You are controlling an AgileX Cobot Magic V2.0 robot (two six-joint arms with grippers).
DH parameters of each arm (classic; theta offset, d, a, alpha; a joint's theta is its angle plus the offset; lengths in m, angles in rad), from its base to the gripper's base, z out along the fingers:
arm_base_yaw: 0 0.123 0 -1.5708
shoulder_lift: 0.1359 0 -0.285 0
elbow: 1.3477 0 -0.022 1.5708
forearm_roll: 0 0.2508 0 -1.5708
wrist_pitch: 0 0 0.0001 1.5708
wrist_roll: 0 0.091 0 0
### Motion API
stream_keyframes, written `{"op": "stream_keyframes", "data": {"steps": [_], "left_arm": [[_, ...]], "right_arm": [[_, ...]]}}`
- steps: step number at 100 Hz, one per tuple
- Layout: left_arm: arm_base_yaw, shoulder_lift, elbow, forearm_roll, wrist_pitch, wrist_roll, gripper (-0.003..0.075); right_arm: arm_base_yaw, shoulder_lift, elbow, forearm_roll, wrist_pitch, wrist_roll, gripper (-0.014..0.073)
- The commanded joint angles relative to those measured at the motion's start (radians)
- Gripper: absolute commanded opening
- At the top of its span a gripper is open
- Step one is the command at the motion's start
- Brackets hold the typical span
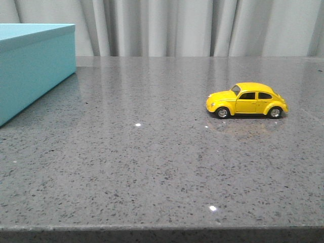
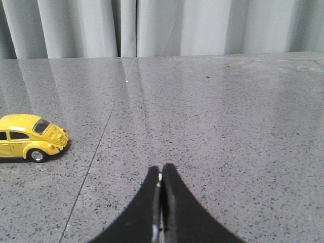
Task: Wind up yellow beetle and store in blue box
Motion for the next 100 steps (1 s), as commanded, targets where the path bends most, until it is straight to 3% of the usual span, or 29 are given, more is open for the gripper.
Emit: {"op": "stream_keyframes", "data": {"steps": [1,81,100], "left_arm": [[0.002,-0.032,0.043,-0.010,-0.077,-0.009,-0.0020],[0.002,-0.032,0.043,0.015,-0.126,-0.009,-0.0020],[0.002,-0.032,0.025,0.015,-0.171,-0.009,-0.0020]], "right_arm": [[-0.005,-0.021,-0.018,-0.008,-0.072,-0.007,-0.0059],[-0.005,-0.021,-0.018,-0.008,-0.083,-0.007,-0.0059],[-0.005,-0.021,-0.026,-0.008,-0.185,-0.007,-0.0059]]}}
